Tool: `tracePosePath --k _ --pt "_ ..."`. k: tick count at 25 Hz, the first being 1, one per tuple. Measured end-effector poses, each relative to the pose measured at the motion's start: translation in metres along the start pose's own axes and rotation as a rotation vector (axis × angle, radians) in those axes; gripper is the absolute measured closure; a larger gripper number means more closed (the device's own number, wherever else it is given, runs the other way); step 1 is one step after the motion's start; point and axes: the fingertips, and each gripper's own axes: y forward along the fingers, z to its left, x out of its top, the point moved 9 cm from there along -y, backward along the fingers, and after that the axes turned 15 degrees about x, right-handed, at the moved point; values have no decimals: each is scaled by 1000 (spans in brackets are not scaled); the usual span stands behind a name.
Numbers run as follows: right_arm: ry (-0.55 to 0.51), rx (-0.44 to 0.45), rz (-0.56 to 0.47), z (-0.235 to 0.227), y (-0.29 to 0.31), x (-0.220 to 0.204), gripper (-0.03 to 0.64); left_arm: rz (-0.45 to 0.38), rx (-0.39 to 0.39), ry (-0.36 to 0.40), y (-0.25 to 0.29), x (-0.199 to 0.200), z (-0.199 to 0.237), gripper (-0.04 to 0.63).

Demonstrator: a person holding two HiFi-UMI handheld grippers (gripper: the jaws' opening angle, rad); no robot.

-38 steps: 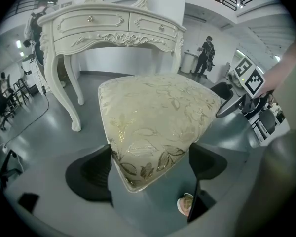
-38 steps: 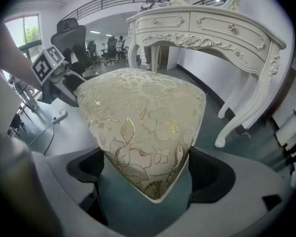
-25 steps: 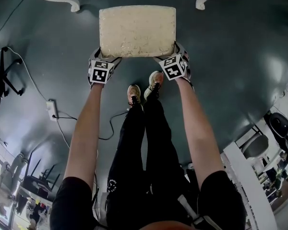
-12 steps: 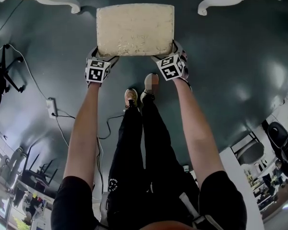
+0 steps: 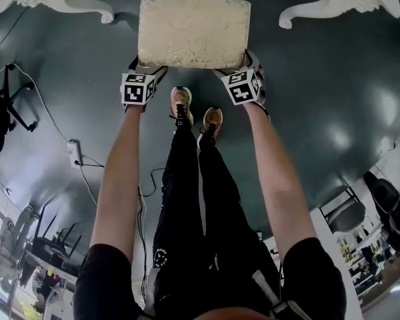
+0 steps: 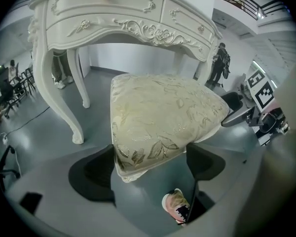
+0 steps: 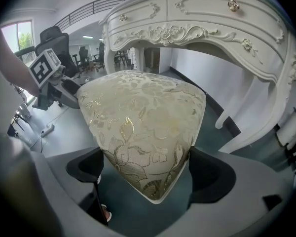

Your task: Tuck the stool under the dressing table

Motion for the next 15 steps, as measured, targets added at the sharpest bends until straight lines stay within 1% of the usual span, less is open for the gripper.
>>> tracePosePath --k 5,11,15 --pt "11 1 40 -15 4 14 58 8 -30 3 12 14 5 118" --pt "22 -9 43 -41 13 41 57 -15 -9 8 32 45 17 120" --pt "34 -8 43 -60 18 56 53 -7 -23 20 48 66 24 120"
